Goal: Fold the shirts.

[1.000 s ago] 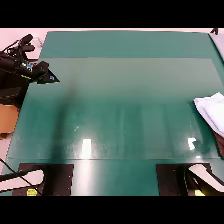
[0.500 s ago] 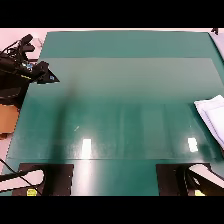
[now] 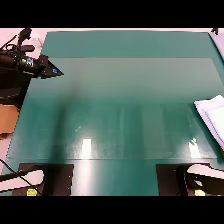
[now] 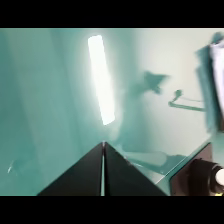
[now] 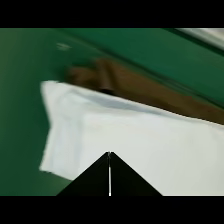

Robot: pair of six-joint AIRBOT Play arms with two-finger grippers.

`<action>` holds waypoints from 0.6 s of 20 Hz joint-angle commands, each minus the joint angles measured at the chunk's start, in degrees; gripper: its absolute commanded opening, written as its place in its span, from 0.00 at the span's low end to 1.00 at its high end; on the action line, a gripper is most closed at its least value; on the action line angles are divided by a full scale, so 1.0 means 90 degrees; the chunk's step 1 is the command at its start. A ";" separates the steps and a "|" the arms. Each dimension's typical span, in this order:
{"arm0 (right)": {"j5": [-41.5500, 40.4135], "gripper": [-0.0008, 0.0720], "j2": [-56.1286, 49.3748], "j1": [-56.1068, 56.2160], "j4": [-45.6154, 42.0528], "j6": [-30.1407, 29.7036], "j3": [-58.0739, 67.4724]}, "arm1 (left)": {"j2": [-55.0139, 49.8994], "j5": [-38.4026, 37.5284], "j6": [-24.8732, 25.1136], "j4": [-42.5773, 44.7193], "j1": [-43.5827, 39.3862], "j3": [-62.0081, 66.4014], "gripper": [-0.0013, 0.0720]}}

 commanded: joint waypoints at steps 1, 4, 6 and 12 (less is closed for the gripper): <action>-0.0136 0.04 -0.0576 0.2191 0.2735 -0.1185 0.1304 | 0.0078 0.0231 0.0347 -0.0408 -0.0345 0.0044 0.04; -0.0423 0.04 -0.0576 0.4197 0.3793 -0.2159 0.0663 | 0.0129 0.0590 0.0867 -0.0702 -0.1064 0.0083 0.04; -0.0393 0.04 -0.0573 0.5387 0.3980 -0.2380 0.0126 | 0.0136 0.0818 0.1212 -0.1207 -0.1445 0.0083 0.05; -0.0872 0.04 -0.0573 0.7023 0.3988 -0.2807 -0.0899 | 0.0136 0.0833 0.1246 -0.1549 -0.1598 0.0083 0.05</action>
